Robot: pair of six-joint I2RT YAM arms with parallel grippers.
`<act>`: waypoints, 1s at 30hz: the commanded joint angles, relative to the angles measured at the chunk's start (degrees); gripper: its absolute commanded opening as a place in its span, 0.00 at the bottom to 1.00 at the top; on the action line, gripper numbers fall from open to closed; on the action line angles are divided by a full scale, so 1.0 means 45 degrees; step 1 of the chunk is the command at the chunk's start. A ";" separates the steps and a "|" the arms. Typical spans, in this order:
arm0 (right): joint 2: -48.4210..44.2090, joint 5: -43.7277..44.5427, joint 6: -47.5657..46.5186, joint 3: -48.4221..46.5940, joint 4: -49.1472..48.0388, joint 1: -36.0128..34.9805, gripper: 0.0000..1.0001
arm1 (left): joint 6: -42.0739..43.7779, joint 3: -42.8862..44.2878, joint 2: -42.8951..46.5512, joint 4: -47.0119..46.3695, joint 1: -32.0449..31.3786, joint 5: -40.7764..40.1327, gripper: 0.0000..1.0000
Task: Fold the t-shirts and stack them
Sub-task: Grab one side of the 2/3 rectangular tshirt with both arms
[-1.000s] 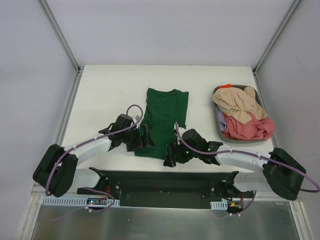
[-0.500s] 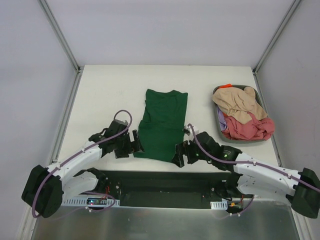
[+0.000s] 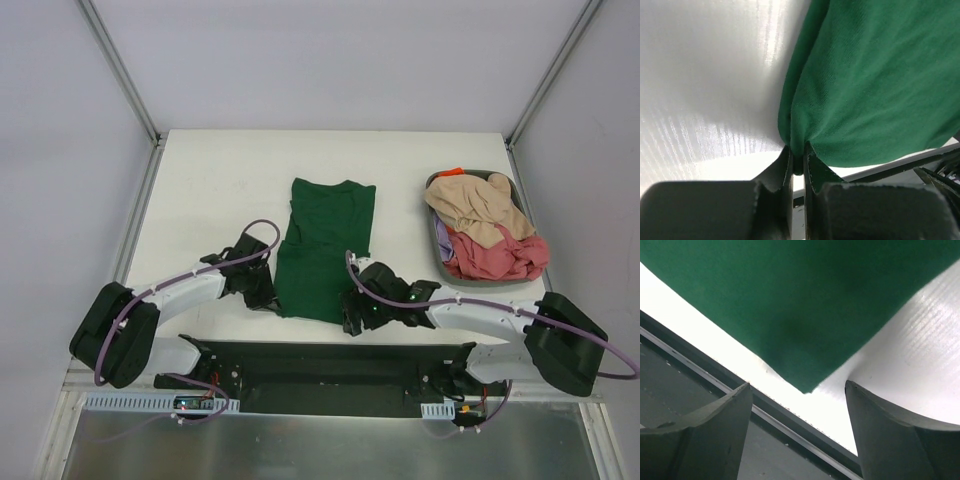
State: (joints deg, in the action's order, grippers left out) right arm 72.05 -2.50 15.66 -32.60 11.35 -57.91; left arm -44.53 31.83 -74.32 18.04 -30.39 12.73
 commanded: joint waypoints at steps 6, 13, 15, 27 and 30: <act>0.1350 0.0321 0.0035 -0.0509 -0.0102 -0.0334 0.71 | 0.0014 -0.0355 -0.0164 -0.0005 -0.0102 -0.0622 0.00; 0.2015 0.1180 0.0132 -0.0861 0.0113 -0.0666 0.62 | -0.0084 -0.0512 0.0188 -0.0006 -0.0102 -0.0720 0.00; 0.2210 0.1298 0.0231 -0.0958 0.0307 -0.0705 0.55 | -0.0084 -0.0512 0.0247 -0.0006 -0.0102 -0.0701 0.00; 0.0884 -0.0670 0.0603 -0.0549 0.0819 -0.2326 0.03 | -0.1138 -0.1722 0.4263 0.1319 -0.0101 -0.1930 0.00; 0.0552 -0.1959 -0.0001 -0.0762 0.0173 -0.2580 0.01 | -0.1197 -0.1782 0.6624 0.2198 -0.0102 -0.2398 0.00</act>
State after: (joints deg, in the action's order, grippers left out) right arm 77.49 -2.00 17.74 -35.97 12.14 -68.07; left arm -48.27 24.29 -55.33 21.39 -30.61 8.38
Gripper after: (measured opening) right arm 0.031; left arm 0.033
